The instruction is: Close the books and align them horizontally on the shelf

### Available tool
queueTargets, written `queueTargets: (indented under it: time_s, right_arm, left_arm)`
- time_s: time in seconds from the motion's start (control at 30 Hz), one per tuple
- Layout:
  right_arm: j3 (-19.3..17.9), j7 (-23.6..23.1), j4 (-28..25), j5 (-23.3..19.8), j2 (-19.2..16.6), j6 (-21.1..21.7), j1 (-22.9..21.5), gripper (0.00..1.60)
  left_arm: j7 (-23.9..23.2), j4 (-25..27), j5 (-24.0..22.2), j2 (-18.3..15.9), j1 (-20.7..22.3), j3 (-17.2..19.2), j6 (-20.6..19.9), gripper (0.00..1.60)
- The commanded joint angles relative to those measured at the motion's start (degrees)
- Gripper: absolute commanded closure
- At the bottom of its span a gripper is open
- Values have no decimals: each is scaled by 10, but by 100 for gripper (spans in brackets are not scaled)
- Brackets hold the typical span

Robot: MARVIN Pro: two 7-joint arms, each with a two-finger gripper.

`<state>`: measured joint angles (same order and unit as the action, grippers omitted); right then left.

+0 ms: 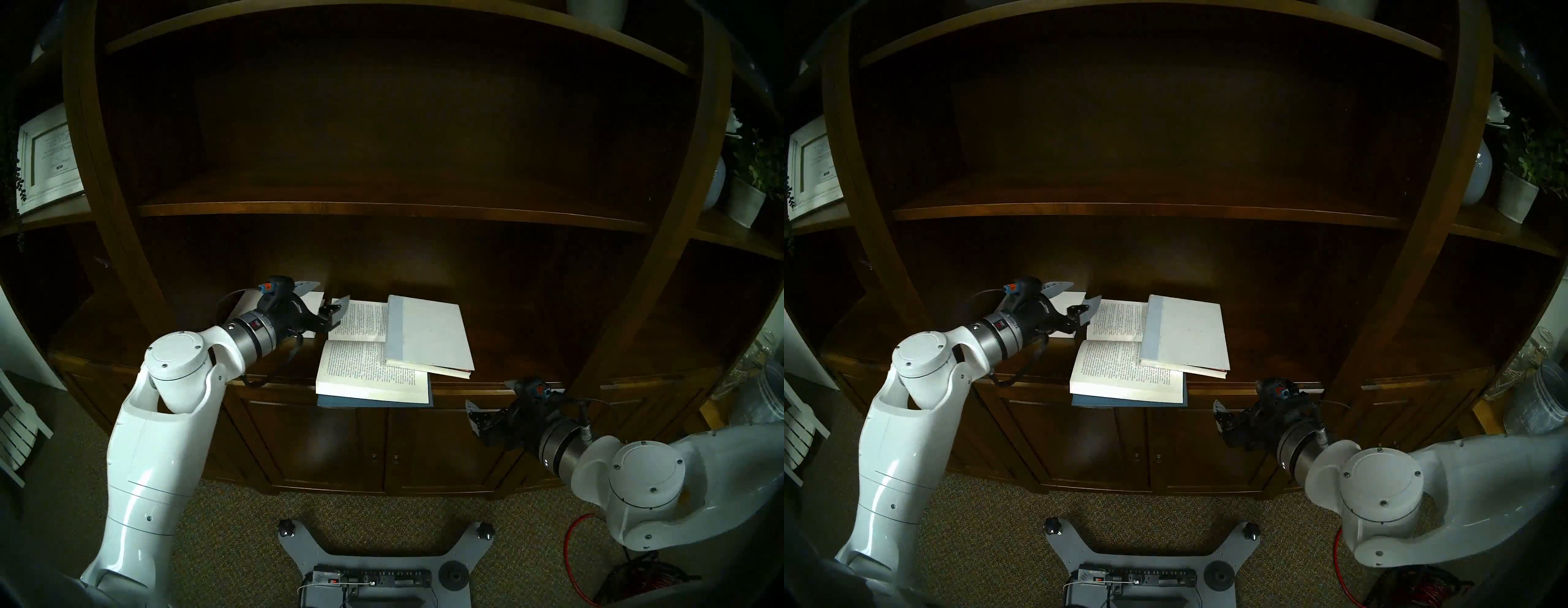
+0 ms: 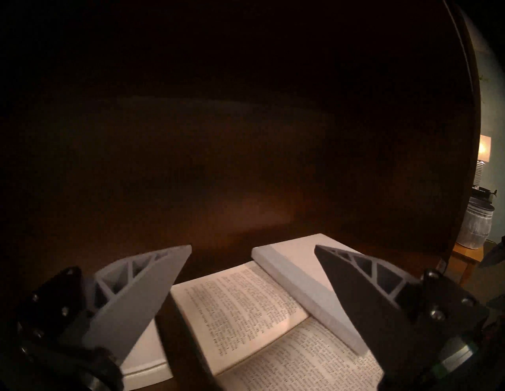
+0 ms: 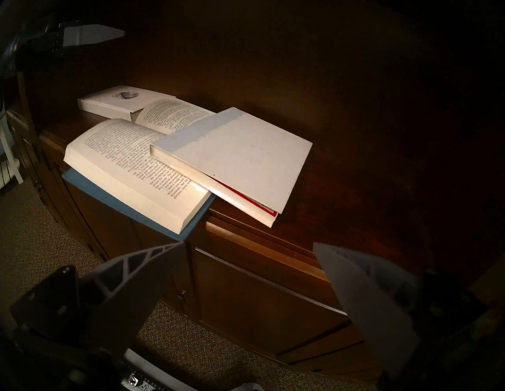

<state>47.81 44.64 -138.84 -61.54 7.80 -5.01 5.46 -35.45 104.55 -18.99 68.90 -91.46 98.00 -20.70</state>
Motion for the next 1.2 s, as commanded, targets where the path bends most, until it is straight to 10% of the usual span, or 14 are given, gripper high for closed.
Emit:
queueTargets:
  time_s: [0.0,0.67,1.17]
  right_arm:
    - [-8,0,-3,3,2,-2,-8,0]
    - [-8,0,-4,4,1,-2,-9,0]
    - [-8,-1,-4,4,1,-1,-9,0]
  left_arm:
    - [-68,-16,-65,-45,-5,69,2,0]
    - [-271,-109,-181,-151,-93,124,82,0]
    - [-216,-54,-148,-100,-137,132,97,0]
